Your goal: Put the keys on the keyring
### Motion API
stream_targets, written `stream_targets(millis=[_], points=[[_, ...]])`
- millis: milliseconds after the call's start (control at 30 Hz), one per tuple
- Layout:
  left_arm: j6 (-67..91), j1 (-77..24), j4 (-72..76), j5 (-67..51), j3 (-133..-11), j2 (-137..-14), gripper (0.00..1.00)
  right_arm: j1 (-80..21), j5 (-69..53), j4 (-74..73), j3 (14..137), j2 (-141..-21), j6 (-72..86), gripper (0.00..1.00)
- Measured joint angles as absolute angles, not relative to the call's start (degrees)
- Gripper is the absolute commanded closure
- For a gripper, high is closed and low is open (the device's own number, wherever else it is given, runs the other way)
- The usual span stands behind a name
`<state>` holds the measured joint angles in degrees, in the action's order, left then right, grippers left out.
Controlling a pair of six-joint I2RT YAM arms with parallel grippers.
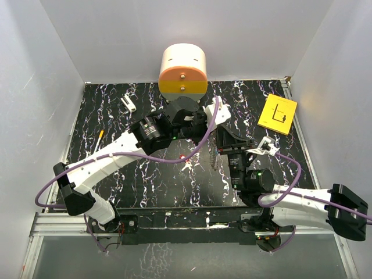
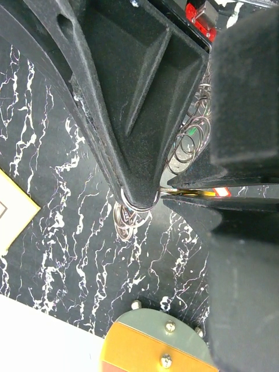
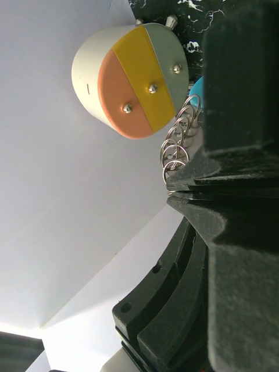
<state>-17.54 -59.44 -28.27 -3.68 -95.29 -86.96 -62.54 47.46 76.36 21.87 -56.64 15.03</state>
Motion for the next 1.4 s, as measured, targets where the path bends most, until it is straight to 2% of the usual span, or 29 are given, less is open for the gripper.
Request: stream_targets(millis=[933,1400], points=[[-19.7,-64.0,-25.7,6.1,-95.3,-89.0,1.00,-63.4,57.3,76.3,24.9,-58.5,16.1,0.92],[-22.4,-65.2,-27.0,7.0,-95.9,-89.3,1.00,-63.4,57.3,60.6,25.4,-51.3,24.9,0.92]])
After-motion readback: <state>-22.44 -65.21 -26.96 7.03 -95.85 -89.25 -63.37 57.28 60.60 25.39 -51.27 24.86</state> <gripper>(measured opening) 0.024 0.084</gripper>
